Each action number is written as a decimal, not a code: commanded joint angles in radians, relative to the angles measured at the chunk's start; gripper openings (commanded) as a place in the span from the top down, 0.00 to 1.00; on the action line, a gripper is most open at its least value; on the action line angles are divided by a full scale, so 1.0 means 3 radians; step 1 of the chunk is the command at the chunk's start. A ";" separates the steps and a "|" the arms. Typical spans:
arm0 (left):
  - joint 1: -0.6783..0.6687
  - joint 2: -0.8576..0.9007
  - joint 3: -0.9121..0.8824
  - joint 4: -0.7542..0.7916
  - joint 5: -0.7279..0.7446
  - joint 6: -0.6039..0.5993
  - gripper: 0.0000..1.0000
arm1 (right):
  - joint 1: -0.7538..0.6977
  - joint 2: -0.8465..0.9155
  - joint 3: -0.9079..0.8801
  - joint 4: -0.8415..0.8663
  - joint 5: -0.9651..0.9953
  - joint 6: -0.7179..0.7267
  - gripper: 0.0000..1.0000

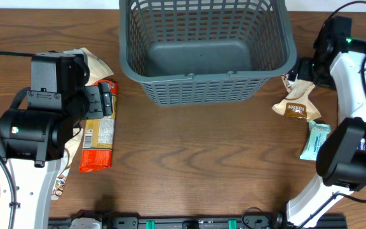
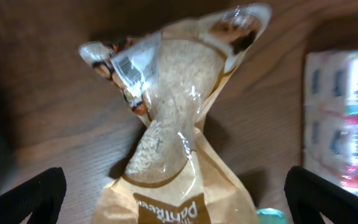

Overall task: Pack container
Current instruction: 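Grasp the brown PanTree snack bag with the right gripper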

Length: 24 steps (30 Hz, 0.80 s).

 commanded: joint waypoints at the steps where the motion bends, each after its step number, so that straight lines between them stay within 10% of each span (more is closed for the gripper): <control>1: 0.0014 0.0004 -0.0006 -0.0006 0.0005 0.0020 0.16 | -0.0018 0.0100 -0.0259 0.0136 -0.0064 -0.0046 0.01; 18: 0.0014 0.0004 -0.0006 -0.0050 0.0005 0.0020 0.16 | -0.0039 0.0100 -0.1263 0.1225 -0.0187 -0.0106 0.02; 24: 0.0014 0.0004 -0.0006 -0.0099 0.0005 0.0020 0.16 | -0.0039 0.0100 -0.1264 0.1222 -0.0187 -0.0102 0.36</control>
